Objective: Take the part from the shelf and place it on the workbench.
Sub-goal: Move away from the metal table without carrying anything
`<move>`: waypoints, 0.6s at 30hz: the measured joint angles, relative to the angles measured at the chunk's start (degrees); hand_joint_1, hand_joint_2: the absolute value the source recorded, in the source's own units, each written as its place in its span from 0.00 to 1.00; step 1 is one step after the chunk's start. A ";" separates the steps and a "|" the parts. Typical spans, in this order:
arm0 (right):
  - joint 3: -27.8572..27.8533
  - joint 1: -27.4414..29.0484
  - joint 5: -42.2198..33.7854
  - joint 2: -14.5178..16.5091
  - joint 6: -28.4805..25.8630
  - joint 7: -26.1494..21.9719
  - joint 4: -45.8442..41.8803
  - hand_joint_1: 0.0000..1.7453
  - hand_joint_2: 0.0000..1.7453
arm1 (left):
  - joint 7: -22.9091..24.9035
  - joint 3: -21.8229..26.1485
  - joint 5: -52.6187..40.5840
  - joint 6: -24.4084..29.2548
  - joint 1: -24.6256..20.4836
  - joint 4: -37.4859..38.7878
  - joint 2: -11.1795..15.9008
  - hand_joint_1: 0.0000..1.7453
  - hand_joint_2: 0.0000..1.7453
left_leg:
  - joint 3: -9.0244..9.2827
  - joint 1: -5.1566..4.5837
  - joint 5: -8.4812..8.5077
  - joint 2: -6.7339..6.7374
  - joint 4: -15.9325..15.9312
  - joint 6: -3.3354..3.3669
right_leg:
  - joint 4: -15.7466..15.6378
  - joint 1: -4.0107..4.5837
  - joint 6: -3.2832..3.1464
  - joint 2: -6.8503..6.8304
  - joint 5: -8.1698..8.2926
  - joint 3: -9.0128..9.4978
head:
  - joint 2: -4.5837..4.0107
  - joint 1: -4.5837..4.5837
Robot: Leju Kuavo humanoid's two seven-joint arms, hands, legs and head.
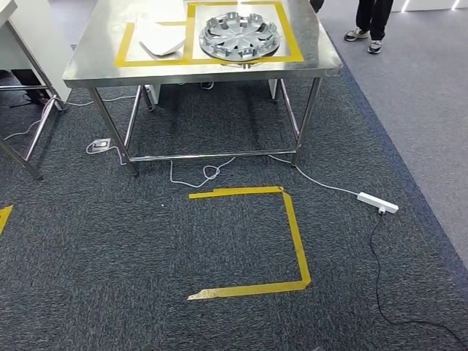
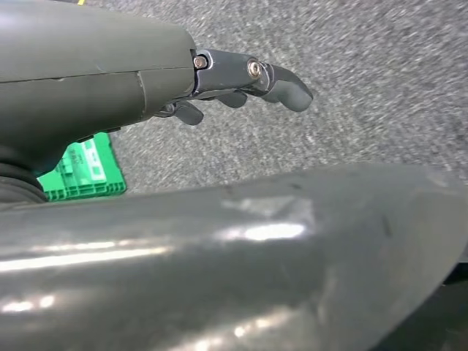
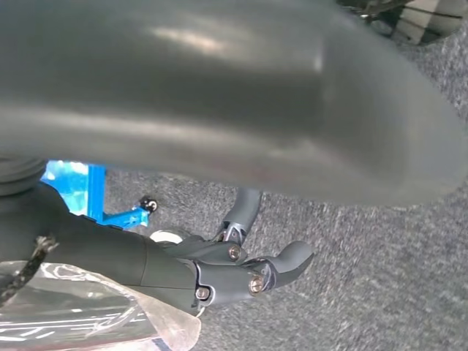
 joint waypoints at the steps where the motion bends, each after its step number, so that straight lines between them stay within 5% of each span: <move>1: 0.08 0.05 -0.05 -0.05 -0.02 0.01 0.02 0.00 0.00 | 0.00 0.00 -0.01 0.00 0.01 0.12 0.00 0.00 0.00 | -0.22 0.09 0.10 -0.42 0.14 -0.19 | 0.32 -0.18 0.20 0.01 0.37 0.13 | 0.00 -0.01; 4: 0.34 0.06 -0.32 -0.31 -0.10 0.01 0.04 0.00 0.00 | 0.00 0.00 -0.01 0.02 -0.09 0.37 -0.02 0.00 0.00 | -0.93 0.59 0.17 -2.08 1.02 -1.17 | -9.67 -0.93 0.92 1.64 4.93 6.00 | 0.00 0.04; 7: 0.73 -0.04 -0.49 -0.38 -0.15 -0.01 0.14 0.00 0.00 | -0.01 -0.01 -0.01 0.17 -0.25 0.43 0.04 0.00 0.00 | -2.03 0.57 0.13 -3.48 2.35 -2.46 | -14.80 -1.09 0.25 3.77 5.33 8.71 | 0.00 0.16; 10: 0.96 0.14 -0.68 -0.40 -0.20 -0.02 0.19 0.00 0.00 | -0.04 -0.02 -0.01 0.26 -0.14 0.69 0.11 0.00 0.00 | -2.84 0.78 -0.15 -3.95 3.26 -3.26 | -14.32 -0.85 -1.30 1.95 5.63 8.55 | 0.00 0.05; 12: 1.02 0.17 -0.84 -0.41 -0.23 -0.13 0.20 0.00 0.00 | -0.07 -0.02 -0.01 0.28 -0.13 0.85 0.16 0.00 0.00 | -4.69 0.81 -3.08 -1.95 7.43 -3.61 | -14.35 -0.74 -2.10 0.67 5.98 8.32 | 0.01 -0.31; 15: 1.08 0.49 -1.12 -0.42 -0.23 -0.26 0.25 0.00 0.00 | -0.16 -0.02 0.00 0.28 -0.30 0.89 0.16 0.00 0.00 | -8.81 0.76 -8.58 0.32 17.93 -3.67 | -14.33 -0.15 -2.44 -1.61 6.11 7.95 | 0.01 -0.56; 16: 1.09 0.55 -1.19 -0.43 -0.23 -0.28 0.26 0.00 0.00 | -0.17 -0.02 0.01 0.28 -0.27 0.91 0.17 0.00 0.00 | -8.94 0.73 -8.78 0.48 19.08 -3.49 | -14.32 0.04 -2.47 -2.41 6.11 7.79 | 0.00 -0.55; 18: 1.16 0.48 -1.29 -0.43 -0.24 -0.33 0.27 0.00 0.00 | -0.19 -0.02 0.03 0.28 -0.18 0.98 0.17 0.00 0.00 | -5.92 0.47 -6.37 1.06 14.95 -2.71 | -14.32 0.43 -2.51 -3.85 6.13 7.73 | 0.00 -0.55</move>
